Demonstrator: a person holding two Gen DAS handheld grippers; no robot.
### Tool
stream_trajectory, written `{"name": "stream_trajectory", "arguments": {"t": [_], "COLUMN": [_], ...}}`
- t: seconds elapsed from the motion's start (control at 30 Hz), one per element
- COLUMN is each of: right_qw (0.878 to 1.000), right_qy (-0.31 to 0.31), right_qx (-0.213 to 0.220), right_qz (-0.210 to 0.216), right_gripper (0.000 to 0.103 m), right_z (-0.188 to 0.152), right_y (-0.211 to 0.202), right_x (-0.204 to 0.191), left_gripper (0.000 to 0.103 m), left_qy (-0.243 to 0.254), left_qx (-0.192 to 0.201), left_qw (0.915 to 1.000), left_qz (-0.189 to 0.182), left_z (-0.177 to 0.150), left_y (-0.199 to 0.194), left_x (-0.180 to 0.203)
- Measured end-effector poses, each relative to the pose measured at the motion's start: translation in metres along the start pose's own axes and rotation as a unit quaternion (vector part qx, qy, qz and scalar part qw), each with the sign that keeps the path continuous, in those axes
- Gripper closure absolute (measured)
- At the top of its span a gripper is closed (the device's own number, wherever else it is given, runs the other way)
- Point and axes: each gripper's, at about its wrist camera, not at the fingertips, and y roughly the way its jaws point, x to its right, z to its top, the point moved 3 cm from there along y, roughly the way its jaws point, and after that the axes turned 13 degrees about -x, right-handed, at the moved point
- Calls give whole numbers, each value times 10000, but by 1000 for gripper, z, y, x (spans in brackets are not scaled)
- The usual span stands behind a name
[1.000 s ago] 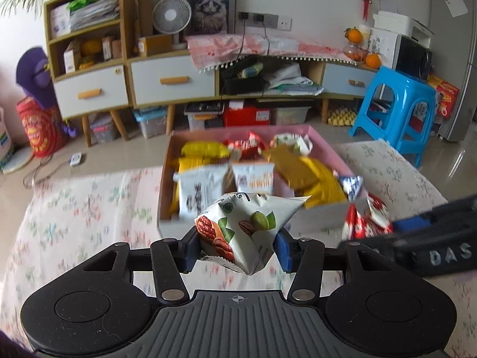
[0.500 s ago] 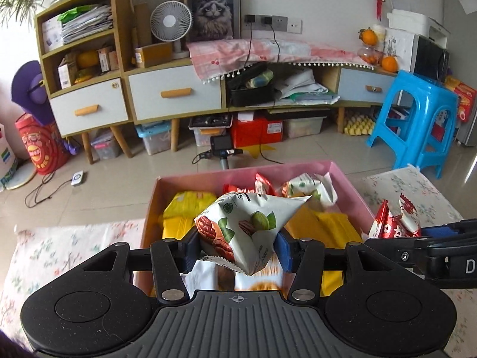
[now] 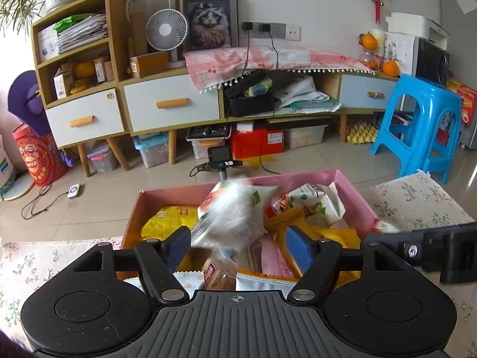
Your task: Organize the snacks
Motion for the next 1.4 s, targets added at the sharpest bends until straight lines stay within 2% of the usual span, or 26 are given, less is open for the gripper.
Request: {"name": "stream_trajectory", "arguments": {"t": [0.4, 0.63, 0.97, 1.03, 1.23, 1.4], "right_qw": [9998, 9995, 9977, 9970, 9953, 9940], "right_qy": [149, 164, 34, 32, -36, -105], "right_qx": [136, 121, -38, -85, -406, -405], "right_qz": [-42, -260, -673, -765, -883, -1013], "right_gripper": [31, 26, 21, 17, 17, 17], "right_z": [2, -9, -43, -53, -86, -105], "right_y": [-17, -32, -53, -56, -57, -64], "right_x": [3, 2, -13, -19, -32, -43], "left_gripper": [21, 13, 6, 6, 5, 4], "left_qy": [-165, -263, -439, -538, -752, -954], "left_qx": [-87, -244, -604, -738, -1071, -1155], "left_qw": [9998, 9993, 9972, 9958, 9914, 9887], "left_qz": [-20, -49, -73, -95, -52, -15], "left_z": [-9, -28, -74, -87, -116, -134], "left_y": [-21, -47, -87, -95, -116, -129], "left_x": [-7, -13, -20, -21, -26, -34]}}
